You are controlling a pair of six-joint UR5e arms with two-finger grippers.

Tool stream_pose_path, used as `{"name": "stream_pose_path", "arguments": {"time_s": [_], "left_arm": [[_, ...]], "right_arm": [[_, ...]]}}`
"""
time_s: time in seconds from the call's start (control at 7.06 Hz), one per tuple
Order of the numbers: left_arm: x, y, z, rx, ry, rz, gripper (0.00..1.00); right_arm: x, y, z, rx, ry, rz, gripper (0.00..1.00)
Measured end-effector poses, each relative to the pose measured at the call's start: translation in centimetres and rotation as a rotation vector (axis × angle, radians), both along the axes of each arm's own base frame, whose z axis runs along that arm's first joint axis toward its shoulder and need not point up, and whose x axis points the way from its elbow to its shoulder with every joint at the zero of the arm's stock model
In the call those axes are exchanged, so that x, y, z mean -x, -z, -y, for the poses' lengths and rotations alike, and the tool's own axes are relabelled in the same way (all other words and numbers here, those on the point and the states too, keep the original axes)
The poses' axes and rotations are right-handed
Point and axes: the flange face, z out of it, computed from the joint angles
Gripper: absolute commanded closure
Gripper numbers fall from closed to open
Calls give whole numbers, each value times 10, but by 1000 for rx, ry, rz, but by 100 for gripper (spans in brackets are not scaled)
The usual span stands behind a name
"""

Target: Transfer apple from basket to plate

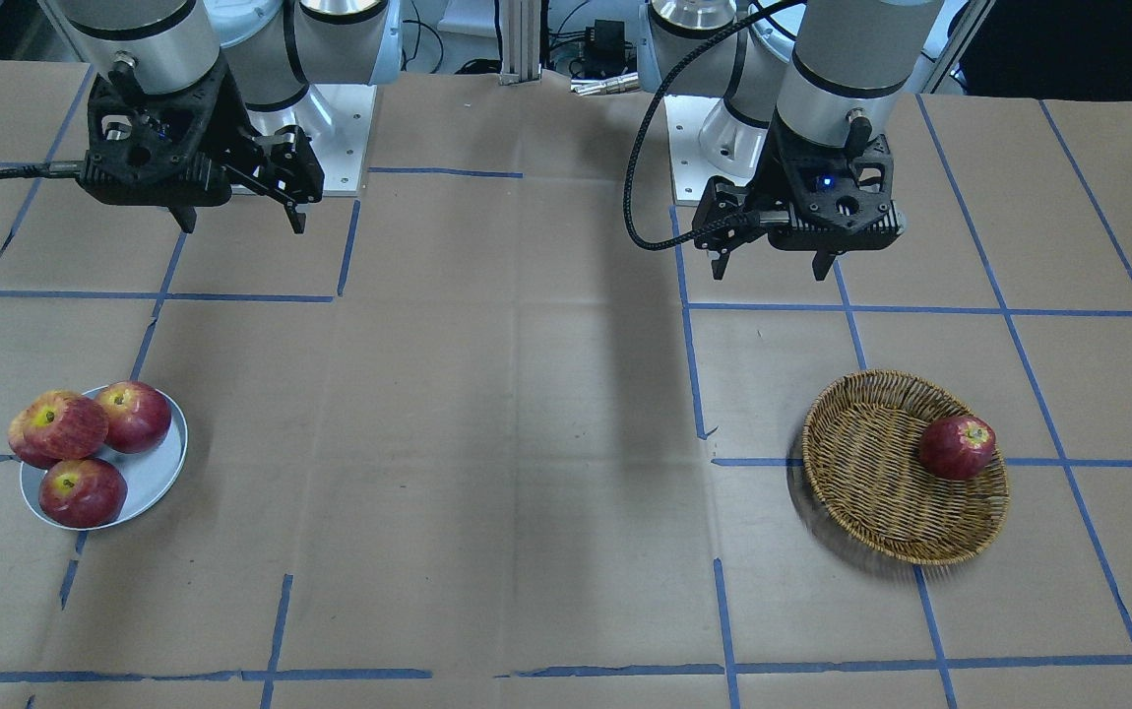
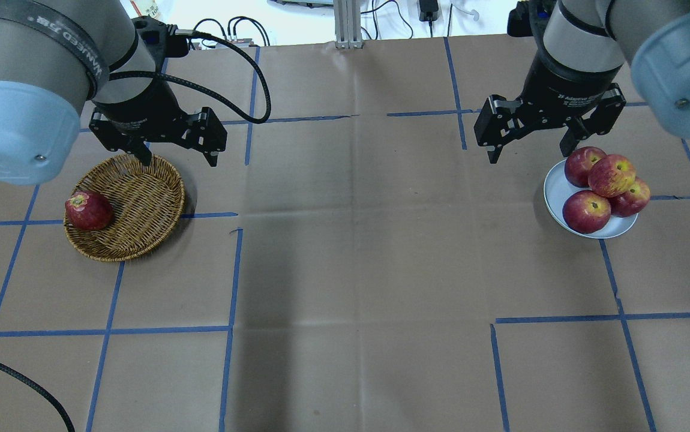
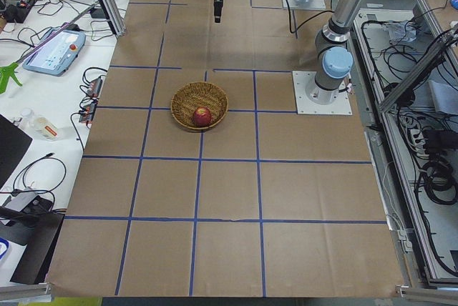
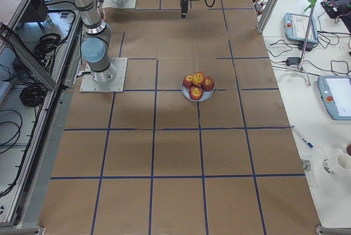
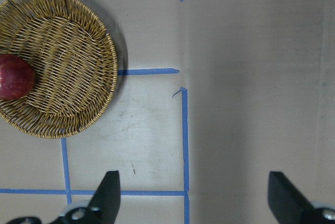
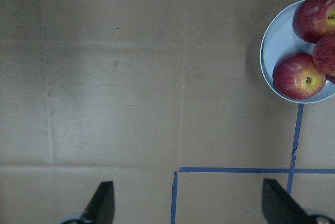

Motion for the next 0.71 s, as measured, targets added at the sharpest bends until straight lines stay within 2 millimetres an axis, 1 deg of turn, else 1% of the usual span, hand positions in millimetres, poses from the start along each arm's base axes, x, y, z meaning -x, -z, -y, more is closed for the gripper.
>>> {"name": "stream_pose_path", "arguments": {"time_s": [0.14,0.43,0.71], "left_arm": [[0,0,0,1,0,0,1],[0,-1,0,1,1,0,1],[0,-1,0,2,0,0,1]], "right_arm": [[-3,2,0,-3,-8,1,0],[-2,3,1,-2,3,1,0],[1,3,3,2,57,-1,0]]}}
